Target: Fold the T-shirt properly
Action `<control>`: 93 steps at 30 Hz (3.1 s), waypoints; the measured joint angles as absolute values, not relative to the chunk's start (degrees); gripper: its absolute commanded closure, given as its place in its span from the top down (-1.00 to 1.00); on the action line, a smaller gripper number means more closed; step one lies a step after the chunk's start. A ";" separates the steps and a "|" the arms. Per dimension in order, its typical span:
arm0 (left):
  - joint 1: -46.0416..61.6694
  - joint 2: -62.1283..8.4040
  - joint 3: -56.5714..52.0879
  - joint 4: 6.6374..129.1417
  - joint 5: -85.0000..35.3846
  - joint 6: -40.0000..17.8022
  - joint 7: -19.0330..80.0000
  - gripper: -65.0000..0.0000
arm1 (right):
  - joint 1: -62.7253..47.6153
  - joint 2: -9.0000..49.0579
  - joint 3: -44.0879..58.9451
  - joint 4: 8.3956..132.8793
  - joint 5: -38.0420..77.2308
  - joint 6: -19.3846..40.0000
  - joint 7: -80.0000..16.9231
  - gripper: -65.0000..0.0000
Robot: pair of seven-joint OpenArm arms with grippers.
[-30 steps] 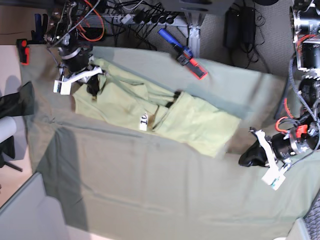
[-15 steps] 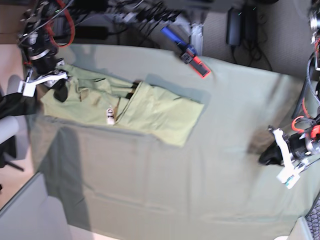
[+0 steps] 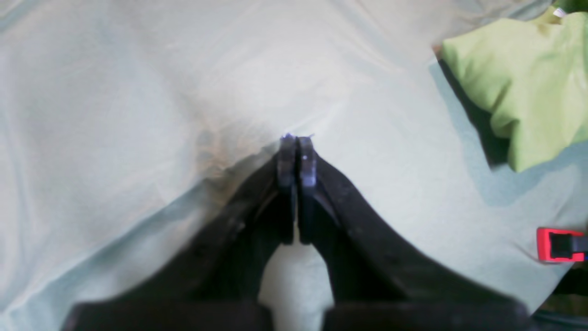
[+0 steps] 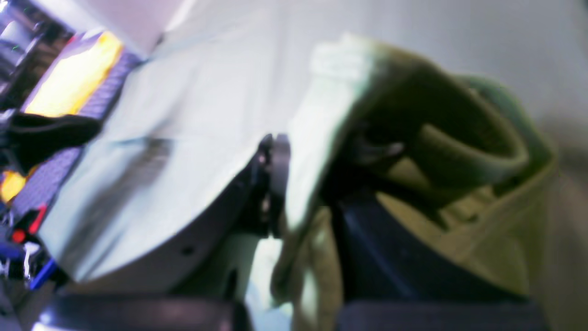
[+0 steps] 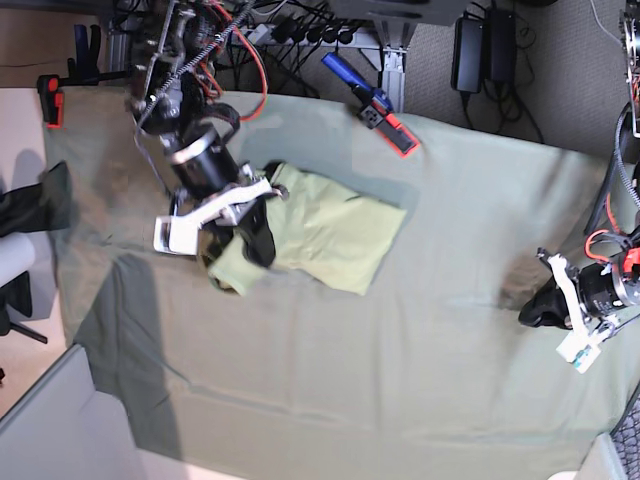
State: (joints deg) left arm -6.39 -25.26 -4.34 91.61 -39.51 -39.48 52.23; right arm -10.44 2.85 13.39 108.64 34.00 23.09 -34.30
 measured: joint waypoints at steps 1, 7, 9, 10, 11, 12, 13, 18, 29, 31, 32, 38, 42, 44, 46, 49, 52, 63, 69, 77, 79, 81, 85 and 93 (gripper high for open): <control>-6.37 -25.41 -4.34 91.61 -39.51 -39.48 52.25 -1.00 | -9.43 2.07 11.42 108.64 31.88 23.09 -34.15 -1.00; -6.37 -25.74 -4.34 91.61 -39.62 -39.48 51.29 -1.00 | -6.96 -0.03 0.51 106.28 21.61 23.11 -34.30 -1.00; -6.39 -26.04 -4.34 91.61 -39.55 -39.48 50.96 -1.00 | -6.98 -0.01 -2.42 105.27 20.49 23.11 -34.33 -0.62; -6.37 -26.06 -4.36 91.61 -39.53 -39.48 50.96 -1.00 | -7.01 -0.01 -3.70 104.84 18.87 23.14 -34.33 -0.25; -6.37 -26.04 -4.34 91.61 -39.53 -39.48 50.92 -1.00 | -7.01 -0.01 -5.06 104.55 17.43 23.14 -34.35 0.07; -6.37 -26.02 -4.34 91.61 -39.53 -39.48 50.89 -1.00 | -7.11 -0.01 -6.20 104.55 16.32 23.14 -34.35 0.30; -6.37 -26.02 -4.34 91.61 -39.55 -39.48 50.46 -1.00 | -7.11 -0.01 -7.22 104.55 15.55 23.14 -34.30 0.37; -6.37 -26.04 -4.34 91.61 -39.55 -39.48 48.86 -1.00 | -6.92 0.01 -11.03 104.55 14.85 23.11 -34.30 0.36; -6.37 -26.04 -4.34 91.61 -39.55 -39.48 48.42 -1.00 | -6.81 0.19 -20.40 104.55 14.70 23.11 -34.30 0.36; -6.37 -26.04 -4.34 91.61 -39.55 -39.48 48.42 -1.00 | -6.81 0.19 -20.82 104.55 14.72 23.11 -34.30 0.36; -6.37 -26.04 -4.34 91.61 -39.51 -39.48 48.45 -1.00 | -6.81 0.19 -20.82 104.55 14.70 23.11 -34.28 0.36; -6.39 -26.04 -4.34 91.61 -36.56 -39.48 48.49 -1.00 | -4.82 0.30 -17.45 105.10 8.54 23.11 -29.39 -1.00; -6.37 -26.04 -4.34 91.61 -33.36 -39.48 48.47 -1.00 | -3.09 0.19 -11.75 105.12 8.62 23.11 -29.71 -1.00; -6.39 -26.02 -4.34 91.61 -30.65 -39.48 48.42 -1.00 | -2.39 0.16 -7.81 105.12 8.54 23.11 -30.06 -1.00; -6.37 -26.04 -4.34 91.61 -27.09 -39.46 47.75 -1.00 | -1.80 0.16 -3.84 105.12 8.67 23.11 -30.20 -1.00; -6.37 -26.02 -4.34 91.61 -23.27 -35.79 46.37 -1.00 | -1.76 0.45 1.43 105.12 8.82 23.11 -30.17 -1.00; -6.37 -26.04 -4.34 91.61 -21.21 -30.61 46.24 -1.00 | -1.91 2.24 4.97 105.12 9.67 23.11 -30.46 -1.00; 0.05 -25.69 -4.10 98.00 -44.95 -39.53 58.35 -1.00 | -0.97 12.12 8.99 104.40 12.53 23.11 -28.42 -1.00; 5.87 -24.77 -0.93 108.57 -46.11 -39.48 57.95 -1.00 | 6.39 12.99 8.95 90.76 12.84 23.44 -27.24 -1.00; 6.57 -23.27 13.78 108.97 -34.30 -39.64 51.66 -1.00 | 15.51 12.64 8.71 73.97 12.45 23.55 -26.11 -1.00; 6.33 -22.46 16.51 108.97 -33.95 -39.53 51.46 -1.00 | 16.45 12.53 8.67 73.01 12.56 23.55 -25.96 -1.00; 6.68 -21.37 19.53 108.97 -32.75 -39.55 51.46 -1.00 | 16.67 12.53 8.67 72.49 12.67 23.55 -25.74 -1.00; 6.57 -19.81 22.59 109.10 -31.99 -39.68 51.37 -1.00 | 16.16 12.53 8.67 70.57 12.40 23.55 -25.56 -1.00; 2.57 -19.40 22.02 111.81 -29.95 -39.68 51.59 -1.00 | 16.19 12.56 8.67 70.04 12.34 23.57 -25.34 -1.00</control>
State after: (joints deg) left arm 2.57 -19.40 22.02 111.81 -29.95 -39.68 51.59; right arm 16.19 12.56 8.67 70.04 12.34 23.57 -25.34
